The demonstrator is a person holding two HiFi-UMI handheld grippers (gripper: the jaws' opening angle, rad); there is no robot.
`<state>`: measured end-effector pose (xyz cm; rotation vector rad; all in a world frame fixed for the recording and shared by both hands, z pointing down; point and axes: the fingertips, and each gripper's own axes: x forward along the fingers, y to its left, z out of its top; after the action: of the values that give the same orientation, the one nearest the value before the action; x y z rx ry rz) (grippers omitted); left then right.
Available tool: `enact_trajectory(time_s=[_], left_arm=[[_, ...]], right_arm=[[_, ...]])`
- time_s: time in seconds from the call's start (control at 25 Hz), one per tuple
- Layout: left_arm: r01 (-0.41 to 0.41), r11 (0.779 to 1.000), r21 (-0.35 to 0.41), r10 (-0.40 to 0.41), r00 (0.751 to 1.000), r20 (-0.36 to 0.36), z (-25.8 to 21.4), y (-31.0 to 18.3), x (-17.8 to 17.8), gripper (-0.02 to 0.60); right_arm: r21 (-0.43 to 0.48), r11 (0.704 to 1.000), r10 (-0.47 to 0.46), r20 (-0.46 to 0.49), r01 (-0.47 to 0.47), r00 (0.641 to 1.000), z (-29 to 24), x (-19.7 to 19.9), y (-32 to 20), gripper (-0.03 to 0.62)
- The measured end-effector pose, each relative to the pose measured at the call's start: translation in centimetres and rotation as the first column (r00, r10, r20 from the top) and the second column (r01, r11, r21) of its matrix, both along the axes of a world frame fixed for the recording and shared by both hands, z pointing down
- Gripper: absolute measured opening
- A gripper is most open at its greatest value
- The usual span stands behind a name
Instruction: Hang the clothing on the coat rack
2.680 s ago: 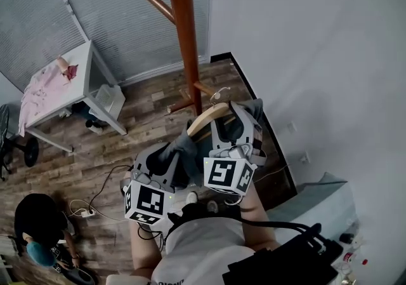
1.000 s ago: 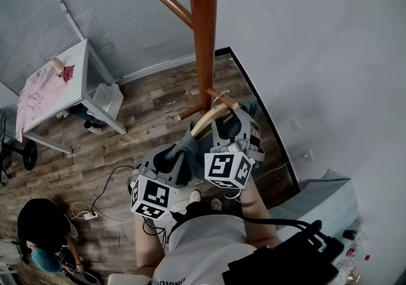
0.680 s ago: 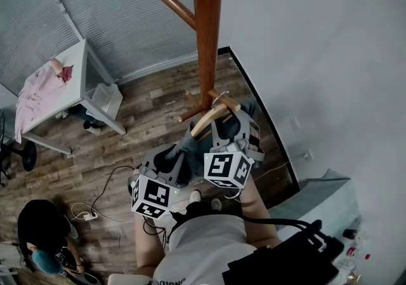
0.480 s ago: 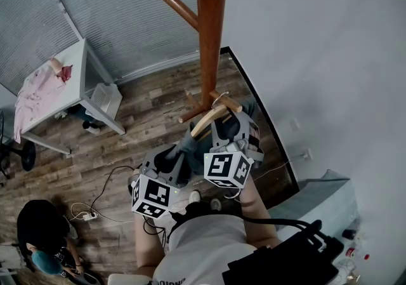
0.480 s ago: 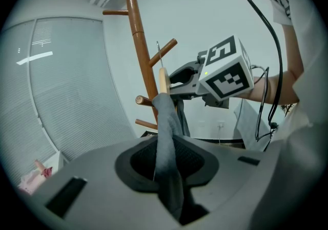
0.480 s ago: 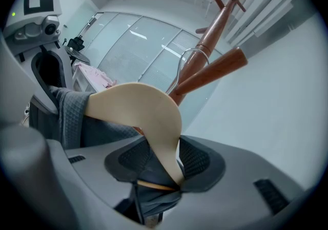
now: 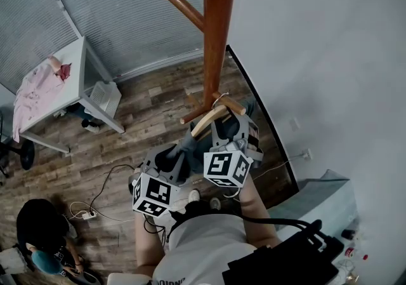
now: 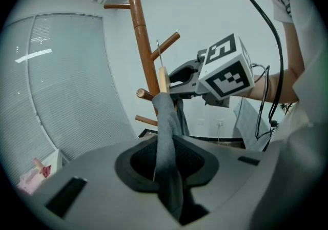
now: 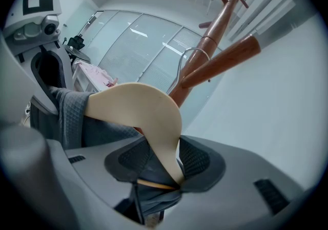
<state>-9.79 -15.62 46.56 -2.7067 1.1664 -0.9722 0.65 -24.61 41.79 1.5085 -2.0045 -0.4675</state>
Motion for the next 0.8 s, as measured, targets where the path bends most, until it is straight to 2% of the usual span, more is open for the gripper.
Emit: enact_trajectory(time_s=[0.8], left_arm=[[0.001,1.0,-0.022,0.0,1.0,0.013,1.1,-0.2,-0.1,0.083]], right_arm=[[-0.027,1.0,-0.005,-0.009,0.005,1.0,1.2,-0.2,-0.4,0.195]])
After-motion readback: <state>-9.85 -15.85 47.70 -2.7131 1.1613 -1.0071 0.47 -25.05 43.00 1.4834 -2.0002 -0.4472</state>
